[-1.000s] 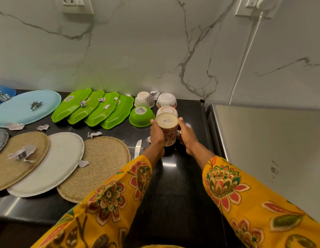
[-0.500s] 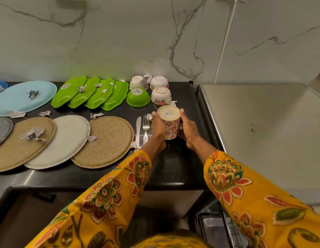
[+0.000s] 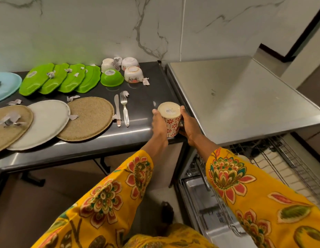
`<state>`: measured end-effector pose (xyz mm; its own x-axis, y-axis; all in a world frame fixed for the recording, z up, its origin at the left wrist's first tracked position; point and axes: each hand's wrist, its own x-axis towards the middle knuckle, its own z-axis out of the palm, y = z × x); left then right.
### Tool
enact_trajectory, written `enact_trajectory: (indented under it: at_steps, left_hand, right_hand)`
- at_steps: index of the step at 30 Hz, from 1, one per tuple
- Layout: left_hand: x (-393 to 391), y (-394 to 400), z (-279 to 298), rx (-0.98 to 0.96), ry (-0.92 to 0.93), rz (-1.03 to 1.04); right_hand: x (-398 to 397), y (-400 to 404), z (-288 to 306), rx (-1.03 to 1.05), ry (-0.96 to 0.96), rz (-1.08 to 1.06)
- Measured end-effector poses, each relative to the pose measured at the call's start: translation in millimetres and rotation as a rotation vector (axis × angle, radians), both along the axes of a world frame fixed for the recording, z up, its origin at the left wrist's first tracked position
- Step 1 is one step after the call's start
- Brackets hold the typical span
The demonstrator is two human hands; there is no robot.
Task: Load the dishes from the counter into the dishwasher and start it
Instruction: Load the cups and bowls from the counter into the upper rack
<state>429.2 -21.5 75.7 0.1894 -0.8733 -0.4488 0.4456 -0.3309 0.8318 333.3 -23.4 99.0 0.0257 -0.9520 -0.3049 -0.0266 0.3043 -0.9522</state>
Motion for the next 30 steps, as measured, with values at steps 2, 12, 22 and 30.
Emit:
enact_trajectory:
  at_steps: [2, 12, 22, 30]
  left_hand:
    - [-12, 7, -12, 0.024, -0.014, -0.023]
    - [-92, 65, -4, -0.063, 0.050, 0.011]
    - [-210, 109, -20, -0.009, 0.029, -0.025]
    - [-296, 147, -40, 0.038, 0.126, -0.155]
  right_hand:
    - [-14, 15, 0, -0.015, 0.005, -0.044]
    - [-83, 64, -2, -0.042, 0.047, -0.233]
    - [-196, 110, -17, 0.017, -0.047, -0.378]
    - [-288, 148, -46, 0.155, -0.033, -0.348]
